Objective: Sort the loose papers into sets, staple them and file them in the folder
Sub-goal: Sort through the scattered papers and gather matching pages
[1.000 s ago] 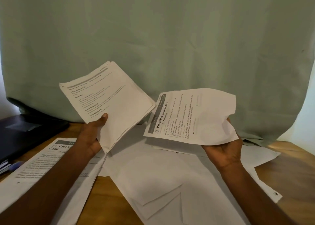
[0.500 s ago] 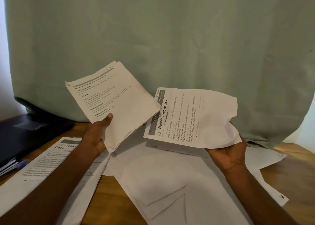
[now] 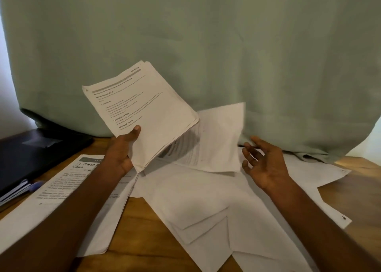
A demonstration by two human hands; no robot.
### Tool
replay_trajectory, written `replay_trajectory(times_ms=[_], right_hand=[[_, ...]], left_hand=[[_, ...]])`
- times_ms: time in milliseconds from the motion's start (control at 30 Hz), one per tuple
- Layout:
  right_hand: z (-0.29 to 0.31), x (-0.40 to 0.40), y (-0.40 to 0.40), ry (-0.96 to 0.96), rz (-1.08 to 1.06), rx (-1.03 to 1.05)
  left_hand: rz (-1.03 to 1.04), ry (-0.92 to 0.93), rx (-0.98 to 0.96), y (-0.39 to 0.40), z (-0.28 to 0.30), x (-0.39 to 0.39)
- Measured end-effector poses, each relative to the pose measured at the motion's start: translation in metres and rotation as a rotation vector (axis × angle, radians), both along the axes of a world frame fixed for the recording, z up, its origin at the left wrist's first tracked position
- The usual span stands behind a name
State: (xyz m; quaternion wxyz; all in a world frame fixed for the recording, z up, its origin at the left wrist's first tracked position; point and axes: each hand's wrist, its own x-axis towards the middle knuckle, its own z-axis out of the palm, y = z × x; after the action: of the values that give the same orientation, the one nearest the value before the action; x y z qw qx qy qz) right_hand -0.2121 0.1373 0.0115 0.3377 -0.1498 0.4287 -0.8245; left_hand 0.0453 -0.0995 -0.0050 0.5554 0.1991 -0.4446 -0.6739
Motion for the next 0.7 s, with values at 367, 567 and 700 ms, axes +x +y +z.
replay_trajectory(times_ms=[367,567,700], right_hand=[[-0.030,0.023,-0.018,1.430,-0.310,0.475],[-0.029,0.052,-0.016,1.657,-0.097,0.445],[-0.023,0.083,-0.015,1.758,-0.029,0.364]], left_hand=[[-0.031,-0.079,0.088,0.025,-0.003,-0.016],[0.224,-0.195,0.119,-0.009,0.032,0.048],[0.427,-0.284,0.177,-0.034,0.023,0.099]])
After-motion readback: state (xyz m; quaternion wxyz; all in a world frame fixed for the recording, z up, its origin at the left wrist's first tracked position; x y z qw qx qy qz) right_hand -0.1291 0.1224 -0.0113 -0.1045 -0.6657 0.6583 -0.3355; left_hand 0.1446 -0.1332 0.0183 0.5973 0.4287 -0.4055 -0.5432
